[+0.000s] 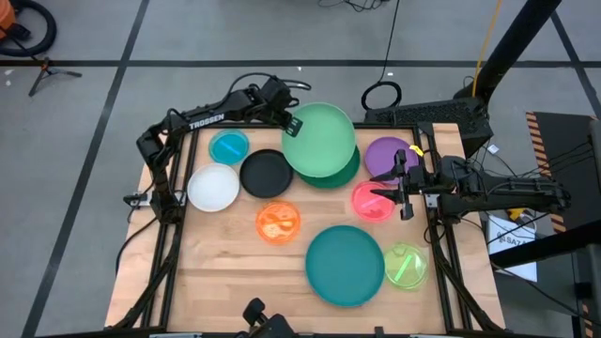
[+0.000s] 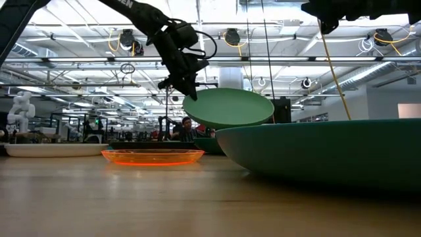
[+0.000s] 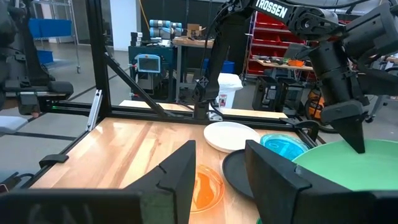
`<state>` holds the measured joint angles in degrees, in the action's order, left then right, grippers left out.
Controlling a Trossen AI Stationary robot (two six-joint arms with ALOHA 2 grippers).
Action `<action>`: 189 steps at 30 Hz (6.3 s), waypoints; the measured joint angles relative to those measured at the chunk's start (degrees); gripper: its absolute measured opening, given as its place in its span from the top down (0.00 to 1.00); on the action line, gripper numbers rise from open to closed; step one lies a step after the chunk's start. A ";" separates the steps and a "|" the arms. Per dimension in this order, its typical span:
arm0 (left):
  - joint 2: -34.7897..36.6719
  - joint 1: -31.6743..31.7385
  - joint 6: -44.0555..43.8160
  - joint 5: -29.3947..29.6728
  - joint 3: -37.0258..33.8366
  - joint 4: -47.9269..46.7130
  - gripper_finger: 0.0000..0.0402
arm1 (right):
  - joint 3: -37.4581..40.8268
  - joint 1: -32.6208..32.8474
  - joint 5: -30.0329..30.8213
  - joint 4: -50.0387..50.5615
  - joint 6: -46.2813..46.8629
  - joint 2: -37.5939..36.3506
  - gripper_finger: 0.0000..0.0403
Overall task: Stack plastic plates
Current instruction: Stack the light green plate on top of the green plate, then stack the blue plate on top of the light green plate
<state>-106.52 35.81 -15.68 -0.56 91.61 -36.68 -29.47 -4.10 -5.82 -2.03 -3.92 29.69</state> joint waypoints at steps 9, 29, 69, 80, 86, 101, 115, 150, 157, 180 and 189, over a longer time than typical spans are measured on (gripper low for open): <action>0.00 0.00 0.11 -0.14 -0.02 -0.65 0.83 | 0.00 0.00 0.00 0.16 0.00 0.01 0.68; 0.00 -3.55 14.29 -0.04 -0.02 -1.28 0.75 | -0.01 0.00 0.00 0.16 -0.01 0.01 0.68; 25.22 -39.86 22.74 19.23 -28.25 10.02 0.75 | -0.02 0.04 -0.18 3.82 0.47 0.01 0.68; 44.01 -44.51 20.48 22.13 -43.05 20.12 0.75 | -0.02 0.07 0.75 3.46 4.55 0.36 0.68; 46.92 -44.94 25.72 23.21 -43.04 20.44 0.75 | -0.07 0.06 9.32 -2.66 13.06 3.50 0.68; 51.62 -44.96 21.64 30.41 -44.99 20.43 0.75 | -8.80 1.73 8.64 -4.35 16.08 31.41 0.68; 65.65 -44.85 15.27 37.14 -49.29 11.48 0.75 | -28.73 8.00 8.51 28.44 18.00 48.80 0.68; 67.60 -45.66 14.97 37.07 -49.24 5.20 0.75 | -43.23 5.26 23.78 31.92 14.77 64.26 0.68; 67.60 -45.66 14.99 37.05 -49.24 5.15 0.75 | -43.23 -0.53 23.66 21.39 7.75 67.61 0.70; 67.60 -45.68 13.94 36.85 -49.24 3.33 0.75 | -43.21 -4.94 23.69 9.95 5.81 80.92 0.99; 67.60 -45.68 13.87 36.87 -49.24 3.33 0.75 | -43.21 -4.94 23.71 10.02 6.80 80.92 1.00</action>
<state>-38.92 -9.87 -1.82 36.32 42.37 -33.34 -72.69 -9.04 17.89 7.99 2.87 110.61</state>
